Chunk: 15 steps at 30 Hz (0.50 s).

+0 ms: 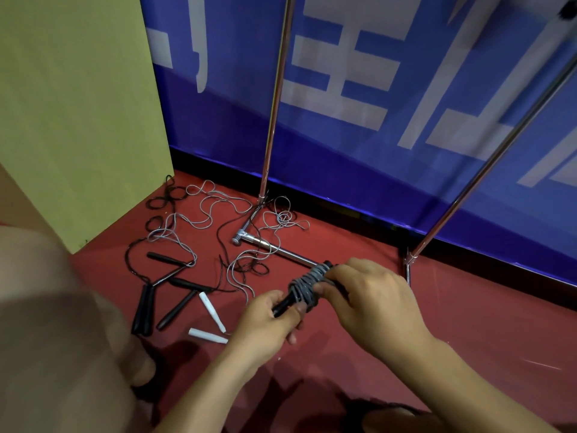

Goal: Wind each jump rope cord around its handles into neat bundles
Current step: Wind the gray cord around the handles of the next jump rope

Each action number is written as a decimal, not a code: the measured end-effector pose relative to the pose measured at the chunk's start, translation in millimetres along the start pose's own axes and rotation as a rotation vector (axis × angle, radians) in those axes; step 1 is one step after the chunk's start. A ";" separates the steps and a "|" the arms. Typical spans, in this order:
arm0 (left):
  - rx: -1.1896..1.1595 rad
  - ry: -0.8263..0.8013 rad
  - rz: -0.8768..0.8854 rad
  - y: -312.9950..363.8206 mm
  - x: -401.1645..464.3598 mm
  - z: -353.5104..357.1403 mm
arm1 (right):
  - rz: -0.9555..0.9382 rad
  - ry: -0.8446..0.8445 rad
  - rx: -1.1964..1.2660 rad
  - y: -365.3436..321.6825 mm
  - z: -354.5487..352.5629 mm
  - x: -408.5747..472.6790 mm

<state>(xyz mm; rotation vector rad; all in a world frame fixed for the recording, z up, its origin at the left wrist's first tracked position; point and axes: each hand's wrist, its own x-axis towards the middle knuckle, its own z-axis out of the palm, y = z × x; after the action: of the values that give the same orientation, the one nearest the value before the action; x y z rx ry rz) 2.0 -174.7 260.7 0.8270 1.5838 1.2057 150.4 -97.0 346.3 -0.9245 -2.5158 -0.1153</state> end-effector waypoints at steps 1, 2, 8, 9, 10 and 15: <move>0.030 -0.017 0.010 0.0 -0.4 -0.5 | 0.013 -0.001 0.005 0.9 -0.1 1.7; 0.058 -0.035 0.019 0.0 -1.5 0.1 | 0.026 -0.008 0.010 2.5 -0.9 2.0; 0.181 -0.055 0.102 3.8 -7.1 7.6 | 0.009 -0.006 0.026 6.2 -0.8 2.5; 0.205 -0.039 0.104 3.4 -7.5 7.8 | -0.003 0.005 0.018 5.5 -0.4 2.5; 0.237 -0.010 0.103 2.9 -7.2 7.1 | -0.018 0.017 0.005 5.1 0.3 2.5; 0.355 0.124 0.040 -3.0 -3.3 -1.0 | -0.101 0.047 -0.072 6.2 8.2 0.3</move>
<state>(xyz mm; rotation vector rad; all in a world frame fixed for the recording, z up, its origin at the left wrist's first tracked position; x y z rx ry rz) 2.1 -178.9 258.8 1.0280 1.9250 1.0343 150.9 -90.1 338.6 -0.8131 -2.5285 -0.2582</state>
